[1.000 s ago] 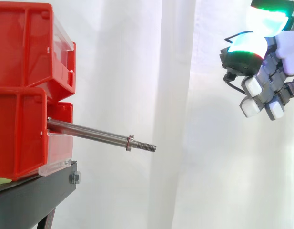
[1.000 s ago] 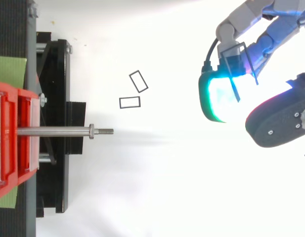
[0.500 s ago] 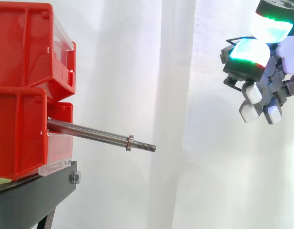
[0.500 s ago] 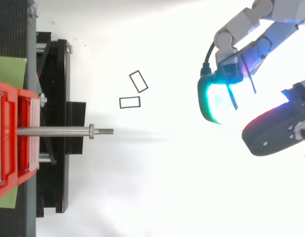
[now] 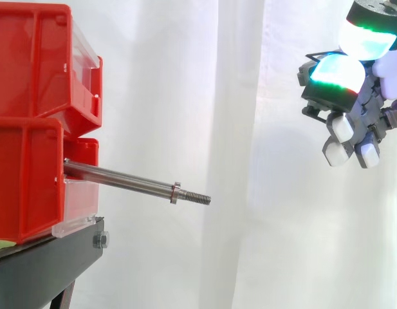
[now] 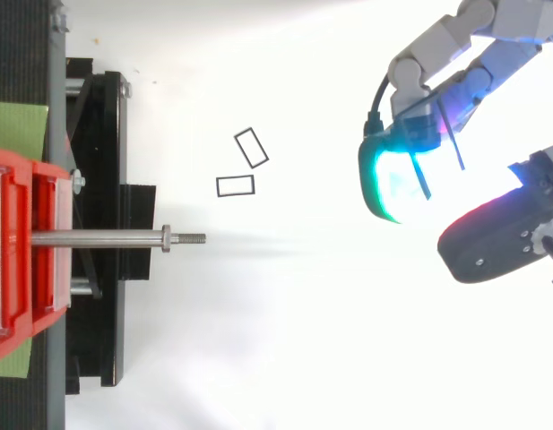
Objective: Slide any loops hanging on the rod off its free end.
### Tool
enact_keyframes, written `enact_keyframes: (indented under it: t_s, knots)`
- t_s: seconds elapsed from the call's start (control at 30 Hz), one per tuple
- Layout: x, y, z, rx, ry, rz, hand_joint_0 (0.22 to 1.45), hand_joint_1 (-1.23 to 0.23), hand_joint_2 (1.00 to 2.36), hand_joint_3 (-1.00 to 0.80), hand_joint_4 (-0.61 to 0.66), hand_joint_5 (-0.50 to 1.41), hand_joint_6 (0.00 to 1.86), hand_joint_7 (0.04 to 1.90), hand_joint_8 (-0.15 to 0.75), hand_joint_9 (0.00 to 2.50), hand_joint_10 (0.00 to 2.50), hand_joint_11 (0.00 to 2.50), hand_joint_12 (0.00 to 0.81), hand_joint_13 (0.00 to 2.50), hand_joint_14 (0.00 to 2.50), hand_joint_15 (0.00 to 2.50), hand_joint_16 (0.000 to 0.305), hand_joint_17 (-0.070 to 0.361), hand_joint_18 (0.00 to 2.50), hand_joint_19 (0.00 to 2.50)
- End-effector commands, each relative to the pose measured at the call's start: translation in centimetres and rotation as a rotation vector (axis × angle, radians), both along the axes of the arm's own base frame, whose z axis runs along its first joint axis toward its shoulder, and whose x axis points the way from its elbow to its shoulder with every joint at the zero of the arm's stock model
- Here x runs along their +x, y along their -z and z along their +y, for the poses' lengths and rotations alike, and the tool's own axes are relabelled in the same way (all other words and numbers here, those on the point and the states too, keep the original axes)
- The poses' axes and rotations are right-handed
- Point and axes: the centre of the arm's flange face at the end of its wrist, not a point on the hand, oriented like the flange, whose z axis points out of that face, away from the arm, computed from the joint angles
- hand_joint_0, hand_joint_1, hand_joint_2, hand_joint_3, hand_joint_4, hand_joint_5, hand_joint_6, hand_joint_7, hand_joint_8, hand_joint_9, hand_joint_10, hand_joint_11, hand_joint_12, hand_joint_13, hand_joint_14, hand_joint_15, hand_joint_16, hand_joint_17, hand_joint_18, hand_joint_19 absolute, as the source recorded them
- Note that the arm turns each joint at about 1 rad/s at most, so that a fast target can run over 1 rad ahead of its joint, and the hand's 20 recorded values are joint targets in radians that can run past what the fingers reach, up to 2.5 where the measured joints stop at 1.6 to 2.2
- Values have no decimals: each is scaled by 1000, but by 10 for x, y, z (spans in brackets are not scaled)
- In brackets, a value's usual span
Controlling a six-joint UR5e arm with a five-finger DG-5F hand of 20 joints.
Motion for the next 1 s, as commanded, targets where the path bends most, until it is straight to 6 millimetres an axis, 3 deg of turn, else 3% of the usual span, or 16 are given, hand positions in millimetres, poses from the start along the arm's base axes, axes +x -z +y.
enact_keyframes:
  t_s: [0.0, 0.97]
  knots:
    - [0, -1, 0, 0, 1, -1, 585, -730, 1023, -101, -98, -144, 914, 1103, 258, 900, 9, 284, 287, 794, 4, 118, 43, 96, 833, 364]
    - [0, -1, 0, 0, 1, -1, 587, -736, 1022, -90, -77, -136, 908, 1122, 286, 944, 12, 304, 306, 817, 5, 122, 46, 104, 881, 335]
